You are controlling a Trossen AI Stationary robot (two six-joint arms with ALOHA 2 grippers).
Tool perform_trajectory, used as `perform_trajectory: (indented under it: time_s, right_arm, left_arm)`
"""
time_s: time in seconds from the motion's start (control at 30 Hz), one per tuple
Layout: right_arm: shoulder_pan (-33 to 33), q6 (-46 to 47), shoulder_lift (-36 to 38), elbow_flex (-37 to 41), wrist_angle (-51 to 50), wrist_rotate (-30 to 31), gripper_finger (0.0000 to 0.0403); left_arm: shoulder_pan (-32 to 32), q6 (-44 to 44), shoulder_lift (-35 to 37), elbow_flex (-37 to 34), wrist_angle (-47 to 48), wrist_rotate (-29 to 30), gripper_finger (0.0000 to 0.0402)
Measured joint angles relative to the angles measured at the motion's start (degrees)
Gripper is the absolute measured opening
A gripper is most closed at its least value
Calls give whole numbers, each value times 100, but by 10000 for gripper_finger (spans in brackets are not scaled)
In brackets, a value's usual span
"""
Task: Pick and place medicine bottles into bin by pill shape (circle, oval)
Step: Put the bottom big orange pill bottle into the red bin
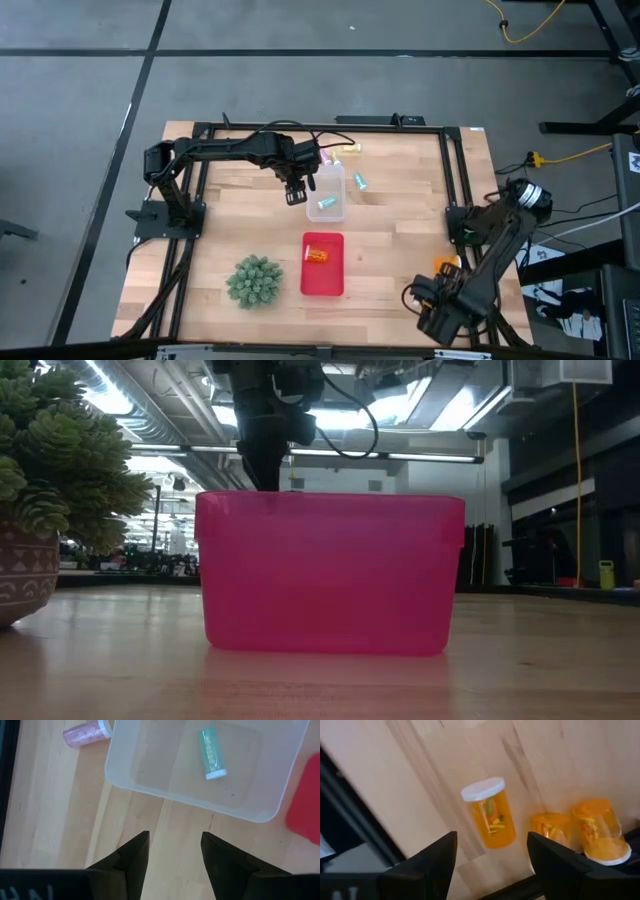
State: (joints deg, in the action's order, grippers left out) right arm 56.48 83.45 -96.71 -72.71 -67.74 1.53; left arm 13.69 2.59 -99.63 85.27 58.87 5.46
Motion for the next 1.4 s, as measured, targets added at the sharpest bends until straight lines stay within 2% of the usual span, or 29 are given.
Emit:
perform_trajectory:
  time_s: [0.2, 0.5, 0.63, 0.97, 1.13, 1.4]
  right_arm:
    - [38, -446, -450, 0, 123, -264, 243]
    - [-126, -1359, -848, 0, 109, -280, 243]
    - [-231, -1743, -1123, 6, 121, -559, 243]
    - [-500, -1651, -1298, 740, 828, -1352, 243]
    - [-636, -1668, -1297, 754, 826, -1407, 242]
    - [-672, -1669, -1302, 756, 824, -1364, 187]
  left_arm:
    - [0, 38, 0, 0, -29, 2, 173]
    - [0, 46, 0, 0, -177, 2, 173]
    - [0, 46, 0, 0, -214, 1, 173]
    - [0, 31, 0, 0, -214, 0, 173]
    - [0, 30, 0, -2, -225, 2, 173]
    - [0, 26, 0, -2, -265, 2, 173]
